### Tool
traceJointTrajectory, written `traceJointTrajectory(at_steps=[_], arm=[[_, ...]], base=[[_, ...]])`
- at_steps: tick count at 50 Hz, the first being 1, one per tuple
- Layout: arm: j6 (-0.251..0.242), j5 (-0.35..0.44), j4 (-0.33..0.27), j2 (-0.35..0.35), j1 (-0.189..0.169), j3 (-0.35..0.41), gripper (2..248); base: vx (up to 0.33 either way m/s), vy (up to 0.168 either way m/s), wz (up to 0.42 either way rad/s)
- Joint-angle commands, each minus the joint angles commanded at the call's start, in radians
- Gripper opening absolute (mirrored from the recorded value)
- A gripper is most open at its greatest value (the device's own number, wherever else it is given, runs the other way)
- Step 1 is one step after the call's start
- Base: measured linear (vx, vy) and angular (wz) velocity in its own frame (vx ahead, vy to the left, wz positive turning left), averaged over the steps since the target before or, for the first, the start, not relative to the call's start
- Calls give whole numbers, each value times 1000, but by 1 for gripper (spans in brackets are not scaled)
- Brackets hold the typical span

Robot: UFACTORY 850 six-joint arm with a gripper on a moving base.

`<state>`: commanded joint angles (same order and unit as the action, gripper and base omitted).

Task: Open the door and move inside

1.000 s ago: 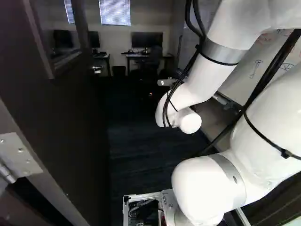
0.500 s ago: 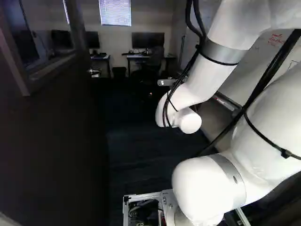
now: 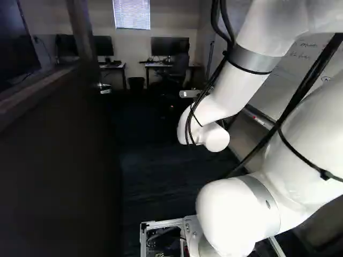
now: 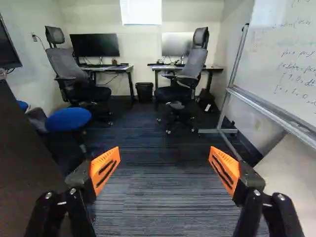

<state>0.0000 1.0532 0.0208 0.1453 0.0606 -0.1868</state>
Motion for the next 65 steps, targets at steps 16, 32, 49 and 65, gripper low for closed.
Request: traceJointTrajectory(at_steps=[16, 32, 49, 65], arm=[[0, 0, 0, 0, 0, 0, 247], [0, 0, 0, 0, 0, 0, 247], [0, 0, 0, 0, 0, 0, 247], [0, 0, 0, 0, 0, 0, 247]], base=[[194, 8, 12], [195, 0, 9], [225, -25, -7], [246, -23, -11]])
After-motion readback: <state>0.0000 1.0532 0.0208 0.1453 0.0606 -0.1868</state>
